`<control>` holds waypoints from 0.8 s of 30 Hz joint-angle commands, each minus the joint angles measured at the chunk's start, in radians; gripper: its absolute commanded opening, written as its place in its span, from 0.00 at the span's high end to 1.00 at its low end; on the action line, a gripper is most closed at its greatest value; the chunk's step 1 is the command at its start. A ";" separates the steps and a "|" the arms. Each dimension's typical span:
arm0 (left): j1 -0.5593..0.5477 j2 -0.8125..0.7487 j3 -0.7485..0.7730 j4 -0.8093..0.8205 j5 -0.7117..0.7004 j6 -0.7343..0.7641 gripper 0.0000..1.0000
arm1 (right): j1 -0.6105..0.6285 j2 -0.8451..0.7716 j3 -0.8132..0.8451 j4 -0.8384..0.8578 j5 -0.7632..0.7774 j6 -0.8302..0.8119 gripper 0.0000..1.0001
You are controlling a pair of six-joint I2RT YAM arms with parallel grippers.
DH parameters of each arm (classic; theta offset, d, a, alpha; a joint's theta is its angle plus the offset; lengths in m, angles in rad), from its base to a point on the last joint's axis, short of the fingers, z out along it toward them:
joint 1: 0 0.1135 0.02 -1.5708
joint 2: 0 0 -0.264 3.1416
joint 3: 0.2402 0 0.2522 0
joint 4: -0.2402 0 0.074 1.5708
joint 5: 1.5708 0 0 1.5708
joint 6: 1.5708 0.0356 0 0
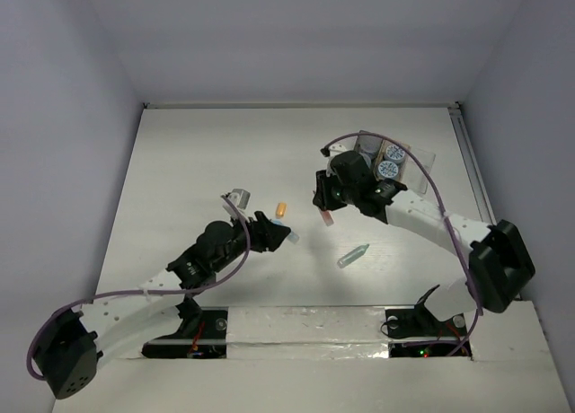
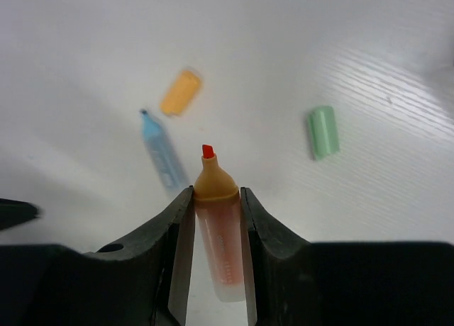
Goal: Sort the stationery into containers
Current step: Pick up the pen from the center of the board.
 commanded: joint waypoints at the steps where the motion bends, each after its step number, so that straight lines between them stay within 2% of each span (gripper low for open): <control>1: -0.007 0.060 0.007 0.150 0.048 -0.009 0.47 | 0.050 -0.061 -0.030 0.193 -0.028 0.146 0.95; 6: -0.017 0.161 0.036 0.228 0.027 -0.006 0.51 | 0.087 -0.071 -0.076 0.363 -0.002 0.246 0.95; 20: -0.036 0.339 0.067 0.360 0.025 0.017 0.51 | 0.156 0.000 -0.084 0.472 0.000 0.298 0.95; 24: -0.036 0.361 0.078 0.367 0.013 0.029 0.58 | 0.156 -0.003 -0.100 0.506 -0.014 0.314 0.95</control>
